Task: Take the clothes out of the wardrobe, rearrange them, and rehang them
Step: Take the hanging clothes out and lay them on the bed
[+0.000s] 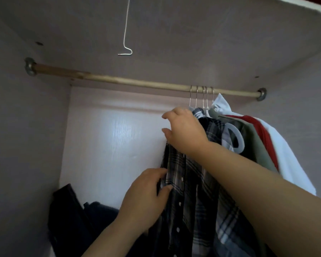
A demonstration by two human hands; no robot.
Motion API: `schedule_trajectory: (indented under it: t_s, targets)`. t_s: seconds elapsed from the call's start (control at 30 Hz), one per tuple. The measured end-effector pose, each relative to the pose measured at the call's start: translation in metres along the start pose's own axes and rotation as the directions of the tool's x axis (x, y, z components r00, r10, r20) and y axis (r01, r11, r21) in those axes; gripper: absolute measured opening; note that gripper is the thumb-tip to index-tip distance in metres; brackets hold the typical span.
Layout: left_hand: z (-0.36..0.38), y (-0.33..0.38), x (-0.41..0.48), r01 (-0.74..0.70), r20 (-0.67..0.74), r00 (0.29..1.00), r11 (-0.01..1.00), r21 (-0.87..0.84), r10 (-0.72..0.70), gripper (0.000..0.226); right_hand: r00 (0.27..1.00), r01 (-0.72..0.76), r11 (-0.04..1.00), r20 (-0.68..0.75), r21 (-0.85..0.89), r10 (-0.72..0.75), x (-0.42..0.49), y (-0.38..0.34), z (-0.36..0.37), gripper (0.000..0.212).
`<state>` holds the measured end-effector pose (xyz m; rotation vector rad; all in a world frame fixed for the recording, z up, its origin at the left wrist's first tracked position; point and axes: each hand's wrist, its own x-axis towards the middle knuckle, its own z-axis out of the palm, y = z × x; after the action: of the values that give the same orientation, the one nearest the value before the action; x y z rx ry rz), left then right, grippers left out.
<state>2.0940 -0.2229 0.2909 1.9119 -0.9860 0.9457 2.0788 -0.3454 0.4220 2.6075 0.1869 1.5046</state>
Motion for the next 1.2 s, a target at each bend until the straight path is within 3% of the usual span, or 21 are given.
schedule_trajectory:
  t_s: [0.23, 0.47, 0.7, 0.97, 1.2]
  targets:
    - [0.017, -0.019, 0.045, -0.046, -0.056, 0.997, 0.999, 0.014, 0.047, 0.04, 0.997, -0.025, 0.998, -0.072, -0.051, 0.021, 0.033, 0.054, 0.032, 0.049]
    - [0.038, -0.023, 0.08, -0.039, -0.092, 0.995, 0.995, 0.095, 0.048, 0.041, 0.948, -0.037, 0.999, -0.318, -0.033, 0.025, 0.035, 0.115, 0.05, 0.034]
    - [0.056, -0.02, 0.097, -0.046, -0.084, 0.995, 0.982, 0.182, 0.062, 0.042, 0.948, -0.101, 0.989, -0.313, -0.104, 0.063, 0.054, 0.147, 0.059, 0.027]
    - [0.037, -0.013, 0.115, -0.052, -0.202, 0.971, 0.938, 0.342, 0.128, 0.043, 0.908, -0.012, 1.0, -0.418, -0.005, 0.009, 0.072, 0.156, 0.057, 0.028]
    - [-0.004, -0.017, 0.102, 0.028, -0.451, 0.868, 0.884, 0.467, 0.211, 0.054, 0.841, 0.215, 0.959, -0.534, 0.187, -0.084, 0.069, 0.102, 0.055, 0.033]
